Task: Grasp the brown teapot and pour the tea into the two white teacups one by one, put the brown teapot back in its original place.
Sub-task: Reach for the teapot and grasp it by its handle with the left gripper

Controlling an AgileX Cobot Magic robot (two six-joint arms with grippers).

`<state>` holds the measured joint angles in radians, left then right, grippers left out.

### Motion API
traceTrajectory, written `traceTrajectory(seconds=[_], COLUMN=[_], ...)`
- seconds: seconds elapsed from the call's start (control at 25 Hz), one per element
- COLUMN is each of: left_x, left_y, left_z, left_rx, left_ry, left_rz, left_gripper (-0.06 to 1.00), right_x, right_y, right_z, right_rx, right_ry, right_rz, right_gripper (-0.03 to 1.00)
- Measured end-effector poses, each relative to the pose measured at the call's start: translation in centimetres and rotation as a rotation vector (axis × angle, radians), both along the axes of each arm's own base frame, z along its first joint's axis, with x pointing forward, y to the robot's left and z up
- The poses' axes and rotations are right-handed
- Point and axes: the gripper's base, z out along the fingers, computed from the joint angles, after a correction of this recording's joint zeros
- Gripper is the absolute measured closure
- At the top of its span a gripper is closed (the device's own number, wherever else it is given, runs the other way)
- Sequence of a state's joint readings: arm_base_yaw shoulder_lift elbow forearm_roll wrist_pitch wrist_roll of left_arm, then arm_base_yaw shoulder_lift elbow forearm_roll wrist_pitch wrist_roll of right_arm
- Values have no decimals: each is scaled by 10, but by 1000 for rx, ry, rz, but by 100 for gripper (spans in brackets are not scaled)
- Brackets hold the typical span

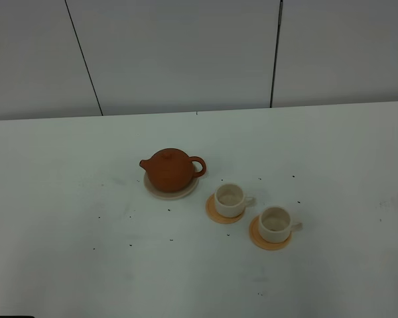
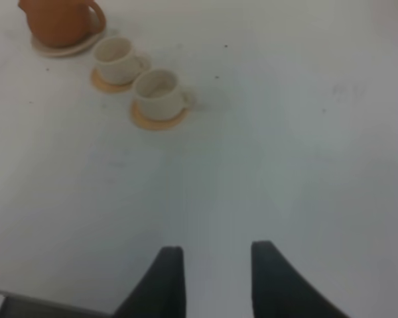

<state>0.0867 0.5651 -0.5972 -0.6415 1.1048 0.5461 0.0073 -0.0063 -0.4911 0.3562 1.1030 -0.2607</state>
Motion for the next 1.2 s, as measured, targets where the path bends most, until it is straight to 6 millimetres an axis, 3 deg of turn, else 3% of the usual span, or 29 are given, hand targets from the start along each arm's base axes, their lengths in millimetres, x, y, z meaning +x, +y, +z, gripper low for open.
traceTrajectory(seconds=[1.2], left_x=[0], left_y=[1], left_z=[-1], left_rx=[18], left_ry=[3], left_rz=[7], left_gripper=[70], right_x=[0], right_y=[1], right_z=[0], right_rx=[9], right_ry=[0], right_rz=[6], right_gripper=[72])
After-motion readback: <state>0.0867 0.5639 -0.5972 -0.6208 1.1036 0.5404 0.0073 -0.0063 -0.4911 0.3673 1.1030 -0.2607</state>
